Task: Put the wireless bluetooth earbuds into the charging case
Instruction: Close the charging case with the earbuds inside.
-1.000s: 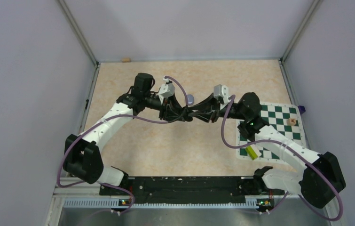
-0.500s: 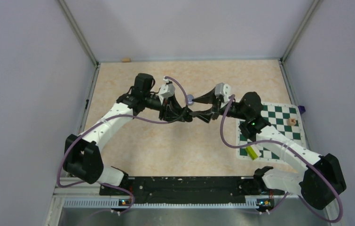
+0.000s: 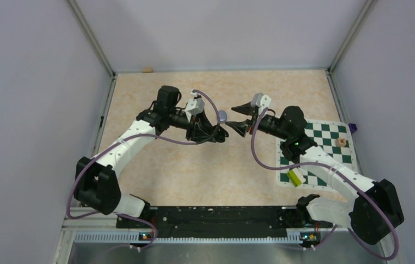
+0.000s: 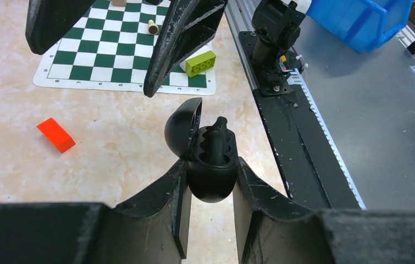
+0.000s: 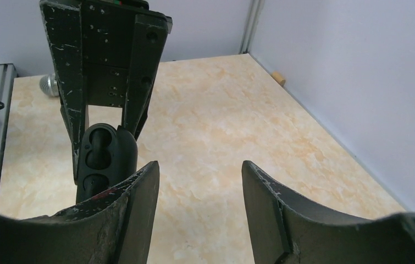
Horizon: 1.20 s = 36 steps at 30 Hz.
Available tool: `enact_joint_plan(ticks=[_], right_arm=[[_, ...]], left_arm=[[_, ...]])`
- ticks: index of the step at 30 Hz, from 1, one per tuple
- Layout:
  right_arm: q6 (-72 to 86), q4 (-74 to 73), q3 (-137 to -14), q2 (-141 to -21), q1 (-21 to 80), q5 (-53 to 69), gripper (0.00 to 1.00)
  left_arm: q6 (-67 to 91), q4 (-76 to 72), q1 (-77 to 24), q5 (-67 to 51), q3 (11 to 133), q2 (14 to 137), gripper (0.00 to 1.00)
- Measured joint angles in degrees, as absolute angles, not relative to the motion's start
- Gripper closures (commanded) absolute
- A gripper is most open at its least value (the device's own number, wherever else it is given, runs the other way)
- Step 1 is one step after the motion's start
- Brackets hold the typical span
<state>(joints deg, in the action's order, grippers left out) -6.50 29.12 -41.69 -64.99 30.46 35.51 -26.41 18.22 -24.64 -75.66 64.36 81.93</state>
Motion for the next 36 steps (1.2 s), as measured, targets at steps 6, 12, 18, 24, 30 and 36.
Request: enact_joint_plan(ticks=[6, 12, 18, 24, 30, 36], right_arm=[[-8.0, 28.9, -41.7, -65.3, 30.5, 37.2, 0.43], [-9.5, 27.2, -41.7, -66.1, 30.5, 39.3, 0.42], [-10.0, 25.7, -41.7, -66.9, 30.5, 41.2, 0.42], [-9.9, 25.8, -41.7, -66.9, 30.5, 44.6, 0.42], [-9.8, 26.2, -41.7, -66.9, 30.2, 46.4, 0.42], [-9.1, 26.8, -41.7, -66.9, 30.2, 47.7, 0.42]], left_arm=[[-26.5, 18.2, -24.6, -75.7, 64.4, 81.9, 1.00], [-26.7, 18.3, -24.6, -75.7, 64.4, 81.9, 1.00], [-26.7, 18.4, -24.6, -75.8, 64.4, 81.9, 1.00], [-26.7, 18.6, -24.7, -76.0, 64.4, 81.9, 1.00], [-26.7, 19.5, -24.8, -76.4, 64.4, 81.9, 1.00], [-26.7, 20.0, -24.9, -76.7, 64.4, 81.9, 1.00]])
